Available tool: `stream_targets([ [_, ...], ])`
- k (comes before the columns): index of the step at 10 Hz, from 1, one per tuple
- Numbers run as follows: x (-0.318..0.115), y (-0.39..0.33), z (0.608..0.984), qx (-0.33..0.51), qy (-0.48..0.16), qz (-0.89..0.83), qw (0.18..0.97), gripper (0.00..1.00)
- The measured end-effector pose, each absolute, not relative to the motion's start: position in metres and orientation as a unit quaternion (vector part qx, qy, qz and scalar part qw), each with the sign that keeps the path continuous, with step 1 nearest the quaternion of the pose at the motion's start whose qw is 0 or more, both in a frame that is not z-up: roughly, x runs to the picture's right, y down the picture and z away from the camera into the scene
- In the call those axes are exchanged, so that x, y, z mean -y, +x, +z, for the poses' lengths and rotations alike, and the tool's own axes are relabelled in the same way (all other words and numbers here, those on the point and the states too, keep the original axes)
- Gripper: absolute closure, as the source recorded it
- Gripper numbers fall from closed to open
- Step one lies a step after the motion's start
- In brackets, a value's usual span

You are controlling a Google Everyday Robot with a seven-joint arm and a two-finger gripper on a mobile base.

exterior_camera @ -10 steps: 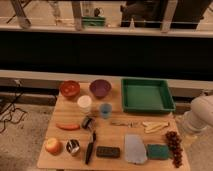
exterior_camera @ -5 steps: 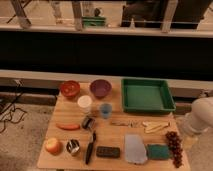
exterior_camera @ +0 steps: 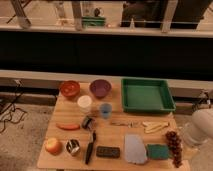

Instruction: Place grapes in tray

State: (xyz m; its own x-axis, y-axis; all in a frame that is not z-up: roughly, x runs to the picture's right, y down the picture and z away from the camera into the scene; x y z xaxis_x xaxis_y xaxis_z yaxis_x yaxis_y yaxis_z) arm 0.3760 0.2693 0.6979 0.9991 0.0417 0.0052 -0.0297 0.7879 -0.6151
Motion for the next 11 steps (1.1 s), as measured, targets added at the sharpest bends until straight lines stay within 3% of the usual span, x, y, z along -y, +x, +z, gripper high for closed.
stream_targets([
  [6,-0.271,0.343,0.712,0.038,-0.325,-0.005,0.945,0.20],
  [11,-0.271,0.385,0.749,0.018,-0.329,-0.005,0.944,0.20],
])
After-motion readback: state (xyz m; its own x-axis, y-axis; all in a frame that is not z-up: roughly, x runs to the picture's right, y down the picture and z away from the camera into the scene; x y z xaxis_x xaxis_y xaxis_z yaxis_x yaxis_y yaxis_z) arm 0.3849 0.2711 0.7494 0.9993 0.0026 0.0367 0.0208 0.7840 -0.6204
